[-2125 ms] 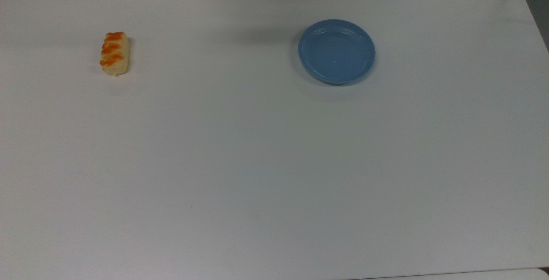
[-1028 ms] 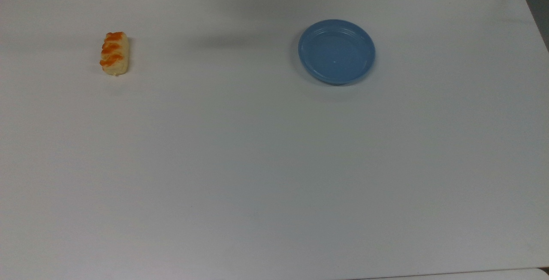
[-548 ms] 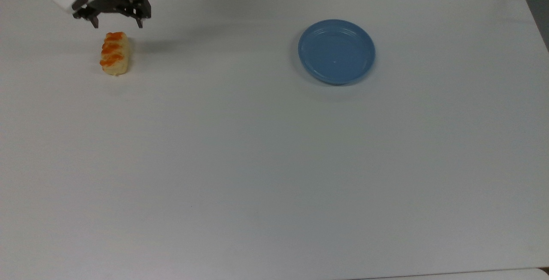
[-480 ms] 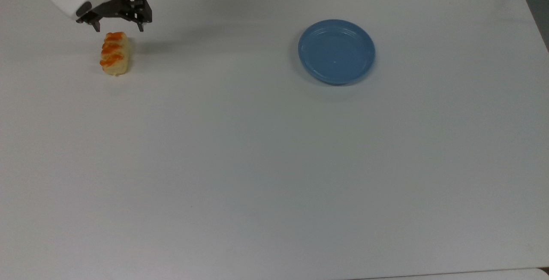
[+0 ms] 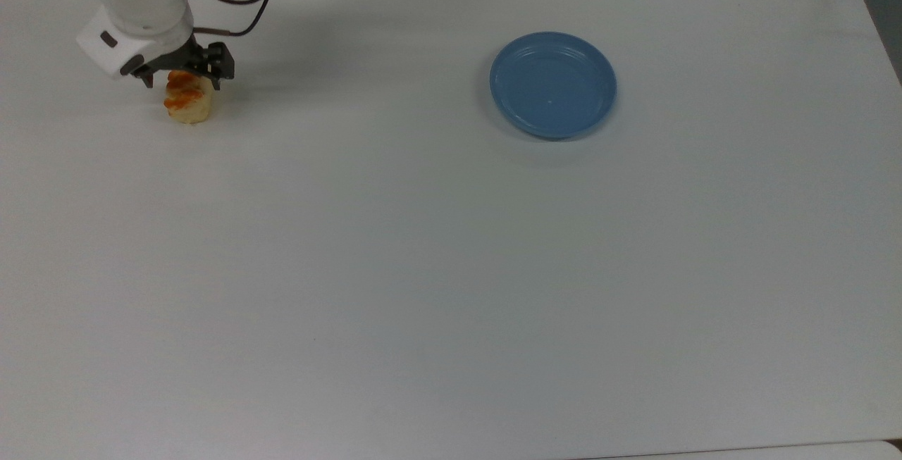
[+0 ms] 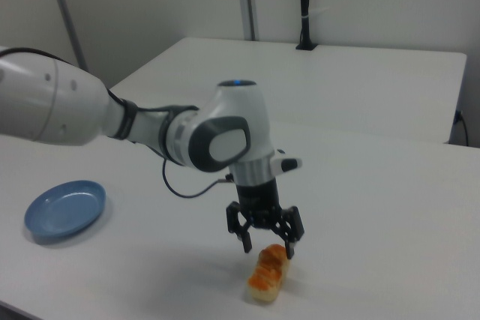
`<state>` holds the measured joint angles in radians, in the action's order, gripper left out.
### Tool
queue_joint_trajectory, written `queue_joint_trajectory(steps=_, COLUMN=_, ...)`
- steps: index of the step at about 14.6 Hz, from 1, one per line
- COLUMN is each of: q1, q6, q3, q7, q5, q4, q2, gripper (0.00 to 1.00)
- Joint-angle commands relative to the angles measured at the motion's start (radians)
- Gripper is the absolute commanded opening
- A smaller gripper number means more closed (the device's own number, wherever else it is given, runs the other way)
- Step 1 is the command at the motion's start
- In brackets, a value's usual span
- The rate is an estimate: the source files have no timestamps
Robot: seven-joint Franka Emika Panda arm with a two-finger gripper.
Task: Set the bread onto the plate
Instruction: 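Close the gripper on the bread roll and lift it, then carry the bread roll over the blue plate and lower it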
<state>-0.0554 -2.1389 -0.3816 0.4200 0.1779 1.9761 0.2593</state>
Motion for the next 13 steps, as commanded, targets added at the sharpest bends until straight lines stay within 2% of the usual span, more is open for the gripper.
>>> queue_joint_trajectory(steps=1, q1=0.000, q6=-0.036, q3=-0.002, q7=-0.006, q5=0.014, q4=0.007, q2=0.026, gripper=0.99)
queue_joint_trajectory(steps=2, q1=0.003, q6=-0.035, q3=0.001, q7=-0.006, q5=0.015, q4=0.007, q2=0.025, gripper=0.87)
queue_joint_trajectory(steps=3, q1=0.006, q6=-0.027, q3=0.006, q7=-0.006, q5=0.015, q4=0.009, q2=0.023, gripper=0.64)
queue_joint_trajectory(steps=4, q1=0.011, q6=-0.018, q3=0.009, q7=-0.007, q5=0.015, q4=0.013, q2=0.021, gripper=0.34)
queue_joint_trajectory(steps=5, q1=0.017, q6=0.006, q3=0.012, q7=-0.009, q5=0.015, q4=0.018, q2=0.015, gripper=0.18)
queue_joint_trajectory(steps=6, q1=0.017, q6=0.040, q3=0.023, q7=-0.010, q5=0.015, q4=0.017, q2=0.006, gripper=0.12)
queue_joint_trajectory(steps=10, q1=0.028, q6=0.239, q3=0.087, q7=-0.014, q5=-0.012, q4=-0.013, q2=-0.113, gripper=0.14)
queue_joint_trajectory(steps=13, q1=0.103, q6=0.373, q3=0.156, q7=-0.127, q5=-0.121, q4=-0.059, q2=-0.192, gripper=0.14)
